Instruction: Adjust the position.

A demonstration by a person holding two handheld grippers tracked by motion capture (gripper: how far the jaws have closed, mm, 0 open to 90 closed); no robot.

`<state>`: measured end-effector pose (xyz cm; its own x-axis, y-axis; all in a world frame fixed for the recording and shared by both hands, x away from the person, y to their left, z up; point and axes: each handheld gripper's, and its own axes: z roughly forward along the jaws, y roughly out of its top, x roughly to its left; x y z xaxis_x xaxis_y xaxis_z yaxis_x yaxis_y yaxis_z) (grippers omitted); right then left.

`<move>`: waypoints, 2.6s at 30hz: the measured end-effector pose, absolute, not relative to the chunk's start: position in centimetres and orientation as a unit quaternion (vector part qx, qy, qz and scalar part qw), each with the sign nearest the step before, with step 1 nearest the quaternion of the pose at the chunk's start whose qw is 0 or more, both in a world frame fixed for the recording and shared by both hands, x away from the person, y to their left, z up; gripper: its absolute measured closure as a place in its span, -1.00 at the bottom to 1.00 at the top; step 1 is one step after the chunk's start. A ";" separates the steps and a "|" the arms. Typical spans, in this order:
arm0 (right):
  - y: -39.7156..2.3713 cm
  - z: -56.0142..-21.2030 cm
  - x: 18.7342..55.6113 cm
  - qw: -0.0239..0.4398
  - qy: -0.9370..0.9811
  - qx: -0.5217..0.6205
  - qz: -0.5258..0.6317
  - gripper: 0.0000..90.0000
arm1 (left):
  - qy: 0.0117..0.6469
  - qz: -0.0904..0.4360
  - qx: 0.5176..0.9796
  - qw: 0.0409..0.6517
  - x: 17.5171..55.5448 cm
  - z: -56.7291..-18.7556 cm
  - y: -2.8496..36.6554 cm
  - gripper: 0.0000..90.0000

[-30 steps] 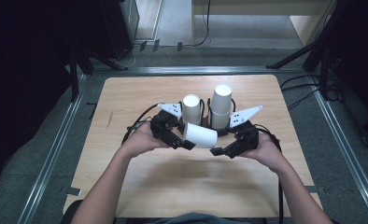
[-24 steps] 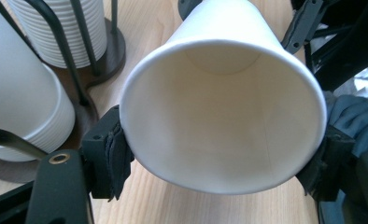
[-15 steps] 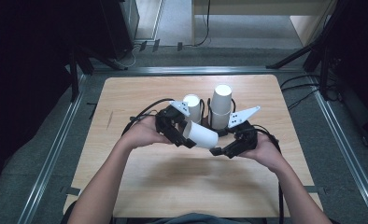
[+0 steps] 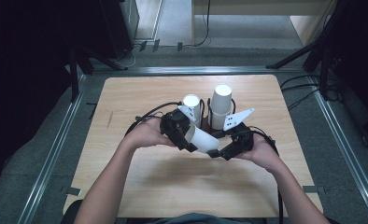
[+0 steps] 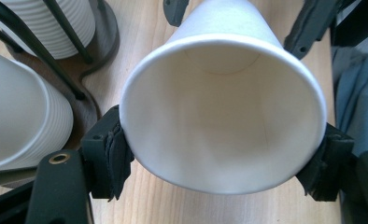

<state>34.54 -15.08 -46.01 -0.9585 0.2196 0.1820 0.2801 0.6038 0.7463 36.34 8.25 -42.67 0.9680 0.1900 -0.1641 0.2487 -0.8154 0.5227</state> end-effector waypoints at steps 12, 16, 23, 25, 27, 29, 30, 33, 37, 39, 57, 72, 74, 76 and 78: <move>-14.9 -46.6 34.6 0.046 -0.898 -0.140 -0.414 -0.46 | 0.109 -0.058 0.959 0.256 36.2 -43.5 7.7 -0.46; -14.6 -46.8 34.6 0.044 -0.901 -0.137 -0.409 -0.44 | 0.106 -0.063 0.960 0.253 36.1 -43.7 7.3 -0.46; -14.1 -47.0 34.3 0.044 -0.907 -0.121 -0.401 -0.34 | 0.105 -0.070 0.956 0.264 36.0 -43.5 6.9 -0.47; -14.0 -47.0 34.2 0.046 -0.907 -0.119 -0.400 -0.30 | 0.100 -0.066 0.958 0.261 35.9 -43.6 6.8 -0.48; -13.9 -47.0 34.1 0.043 -0.910 -0.115 -0.397 -0.29 | 0.101 -0.067 0.958 0.261 35.8 -43.7 6.7 -0.48; -13.9 -47.0 34.1 0.048 -0.911 -0.117 -0.393 -0.29 | 0.101 -0.068 0.958 0.260 35.8 -43.7 6.7 -0.48; -13.8 -47.1 34.1 0.047 -0.911 -0.117 -0.392 -0.29 | 0.103 -0.069 0.958 0.259 35.8 -43.8 6.7 -0.48; -13.8 -47.1 34.1 0.049 -0.912 -0.117 -0.389 -0.29 | 0.103 -0.070 0.958 0.257 35.8 -43.8 6.6 -0.48; -13.7 -47.1 34.1 0.048 -0.913 -0.115 -0.389 -0.28 | 0.101 -0.068 0.959 0.257 35.8 -43.8 6.7 -0.49; -13.7 -47.1 34.1 0.047 -0.913 -0.113 -0.390 -0.27 | 0.098 -0.070 0.958 0.262 35.7 -43.8 6.8 -0.52; -15.2 -46.0 34.6 0.028 -0.896 -0.133 -0.423 -0.28 | 0.154 -0.054 0.923 0.350 35.8 -43.3 9.0 -0.80; -15.8 -45.7 34.6 0.028 -0.887 -0.137 -0.440 -0.28 | 0.192 -0.050 0.900 0.389 35.3 -43.9 9.5 -0.79; -15.8 -45.6 34.6 0.027 -0.887 -0.137 -0.441 -0.28 | 0.197 -0.050 0.896 0.394 35.2 -43.9 9.4 -0.79; -15.8 -45.6 34.6 0.027 -0.885 -0.138 -0.443 -0.28 | 0.198 -0.053 0.893 0.400 35.1 -43.9 9.4 -0.79; -15.9 -45.6 34.6 0.027 -0.884 -0.138 -0.446 -0.28 | 0.202 -0.058 0.889 0.408 35.0 -44.0 9.4 -0.79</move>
<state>34.62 -15.87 -45.58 -0.9604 0.2197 0.1712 0.2682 0.5642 0.7808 34.99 9.42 -43.97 0.9118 0.3114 -0.2675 0.4059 -0.5864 0.7010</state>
